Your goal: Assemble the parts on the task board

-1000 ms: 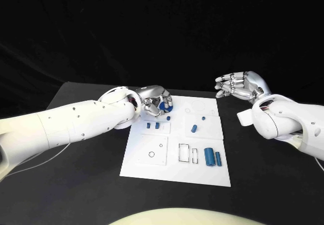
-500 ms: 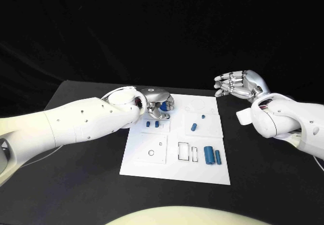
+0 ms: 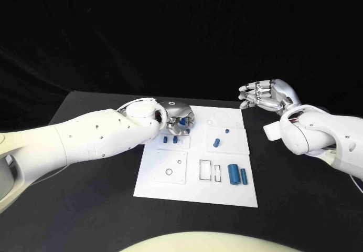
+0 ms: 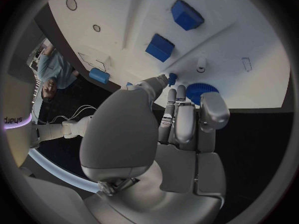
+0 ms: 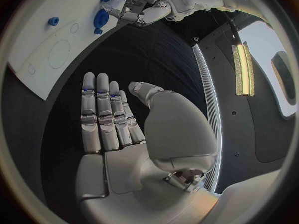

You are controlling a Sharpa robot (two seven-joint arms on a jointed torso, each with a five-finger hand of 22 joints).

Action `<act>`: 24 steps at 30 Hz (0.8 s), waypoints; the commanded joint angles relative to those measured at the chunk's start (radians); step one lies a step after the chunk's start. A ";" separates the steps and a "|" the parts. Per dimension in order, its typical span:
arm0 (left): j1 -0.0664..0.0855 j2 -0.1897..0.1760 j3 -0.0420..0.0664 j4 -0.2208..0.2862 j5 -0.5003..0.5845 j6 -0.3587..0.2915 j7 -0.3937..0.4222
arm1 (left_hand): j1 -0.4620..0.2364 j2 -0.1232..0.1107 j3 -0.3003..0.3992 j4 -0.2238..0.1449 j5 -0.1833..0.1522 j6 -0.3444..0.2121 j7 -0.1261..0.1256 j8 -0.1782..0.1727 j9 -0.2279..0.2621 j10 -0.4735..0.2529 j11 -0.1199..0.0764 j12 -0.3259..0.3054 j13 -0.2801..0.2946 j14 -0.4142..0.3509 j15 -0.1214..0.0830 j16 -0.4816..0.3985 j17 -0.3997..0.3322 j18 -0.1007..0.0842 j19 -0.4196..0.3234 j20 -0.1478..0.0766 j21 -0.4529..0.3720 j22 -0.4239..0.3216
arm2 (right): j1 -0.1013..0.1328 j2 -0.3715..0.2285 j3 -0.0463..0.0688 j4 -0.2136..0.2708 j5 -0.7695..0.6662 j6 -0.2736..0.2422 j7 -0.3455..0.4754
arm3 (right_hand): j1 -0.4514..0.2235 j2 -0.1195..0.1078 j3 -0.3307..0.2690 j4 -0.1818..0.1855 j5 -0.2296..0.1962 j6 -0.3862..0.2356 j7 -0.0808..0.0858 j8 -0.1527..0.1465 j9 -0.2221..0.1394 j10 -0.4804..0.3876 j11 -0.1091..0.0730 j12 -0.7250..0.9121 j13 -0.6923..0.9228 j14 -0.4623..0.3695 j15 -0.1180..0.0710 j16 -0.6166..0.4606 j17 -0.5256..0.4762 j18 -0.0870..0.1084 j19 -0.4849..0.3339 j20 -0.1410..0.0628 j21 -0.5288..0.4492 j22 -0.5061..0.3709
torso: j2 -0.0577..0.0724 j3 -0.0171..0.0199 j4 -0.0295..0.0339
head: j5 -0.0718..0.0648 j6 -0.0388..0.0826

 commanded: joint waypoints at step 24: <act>-0.011 0.021 0.001 -0.011 -0.024 0.051 -0.008 | 0.018 0.032 0.071 -0.032 -0.013 0.071 -0.003 0.003 -0.007 0.083 -0.009 -0.021 -0.019 0.019 -0.005 0.025 0.009 -0.019 0.041 -0.004 0.054 0.066 | -0.001 0.007 0.000 0.004 -0.013 0.016 0.004 | -0.001 0.001 0.002 0.003 0.002 -0.004 0.005 -0.006 -0.001 0.001 0.006 -0.005 -0.002 -0.008 0.002 -0.007 0.000 0.010 -0.007 0.003 -0.005 -0.002 | -0.001 -0.0012 0.0018 | 0.002 -0.007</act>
